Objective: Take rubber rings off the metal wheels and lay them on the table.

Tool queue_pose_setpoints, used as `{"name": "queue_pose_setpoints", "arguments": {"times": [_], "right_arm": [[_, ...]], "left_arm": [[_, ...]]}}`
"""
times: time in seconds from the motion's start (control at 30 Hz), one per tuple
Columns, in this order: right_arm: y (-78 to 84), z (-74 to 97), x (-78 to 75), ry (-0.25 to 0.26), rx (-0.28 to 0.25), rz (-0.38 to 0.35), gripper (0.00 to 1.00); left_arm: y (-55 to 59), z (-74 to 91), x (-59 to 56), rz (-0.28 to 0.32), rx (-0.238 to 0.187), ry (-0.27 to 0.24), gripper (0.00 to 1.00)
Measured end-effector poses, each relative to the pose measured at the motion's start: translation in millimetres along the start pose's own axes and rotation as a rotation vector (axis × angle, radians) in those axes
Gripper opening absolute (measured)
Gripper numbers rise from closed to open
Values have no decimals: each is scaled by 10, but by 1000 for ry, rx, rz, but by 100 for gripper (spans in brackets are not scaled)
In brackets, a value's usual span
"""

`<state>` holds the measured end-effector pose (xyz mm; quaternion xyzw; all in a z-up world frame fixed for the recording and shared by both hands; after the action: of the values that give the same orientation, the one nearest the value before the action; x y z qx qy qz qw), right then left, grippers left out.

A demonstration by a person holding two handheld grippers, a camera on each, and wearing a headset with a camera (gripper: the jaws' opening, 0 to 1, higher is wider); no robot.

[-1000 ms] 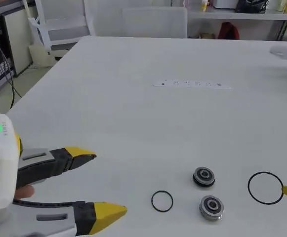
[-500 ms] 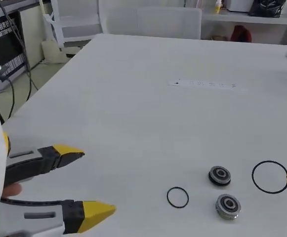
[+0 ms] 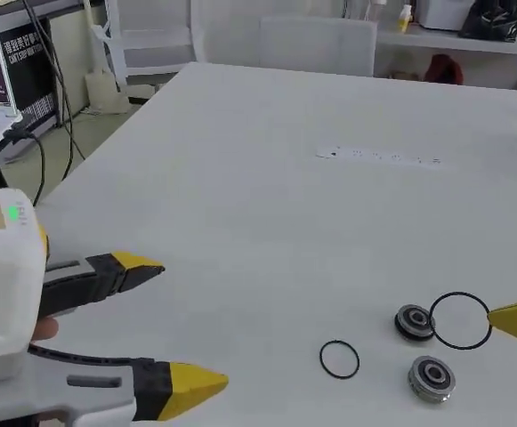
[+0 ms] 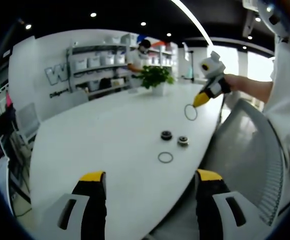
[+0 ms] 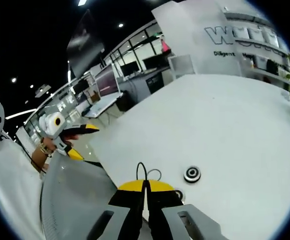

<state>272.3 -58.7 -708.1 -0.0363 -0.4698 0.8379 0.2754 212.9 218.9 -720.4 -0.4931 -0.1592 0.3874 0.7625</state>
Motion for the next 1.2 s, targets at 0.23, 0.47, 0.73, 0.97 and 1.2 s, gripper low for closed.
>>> {"name": "queue_pose_setpoints", "arguments": {"times": [0.23,0.47,0.73,0.97,1.2], "right_arm": [[-22,-175,27,-37,57,32,0],[-22,-366,30,-78,120,75,0],[8,-525,95,-101,197,140,0],[41,-667,175,-150,271,226,0],[115,-785,178,-173,329,264,0]], "left_arm": [[-21,-53,45,3,13,11,85],[-23,-116,29,1,30,33,91],[39,-150,-19,-5,55,51,91],[72,-120,2,1,62,45,90],[108,-120,-17,-11,89,47,90]]}}
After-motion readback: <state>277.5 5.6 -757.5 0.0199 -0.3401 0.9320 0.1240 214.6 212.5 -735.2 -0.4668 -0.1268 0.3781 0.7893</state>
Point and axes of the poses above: the centre of the closed fingertips' face, and the gripper's own axes: z roughly backward along the fingers, x roughly to its left, y roughly out of its underside, the point moved 5 cm from there along z, roughly backward along the fingers, and after that the axes turned 11 degrees about z, right-handed, at the moved point
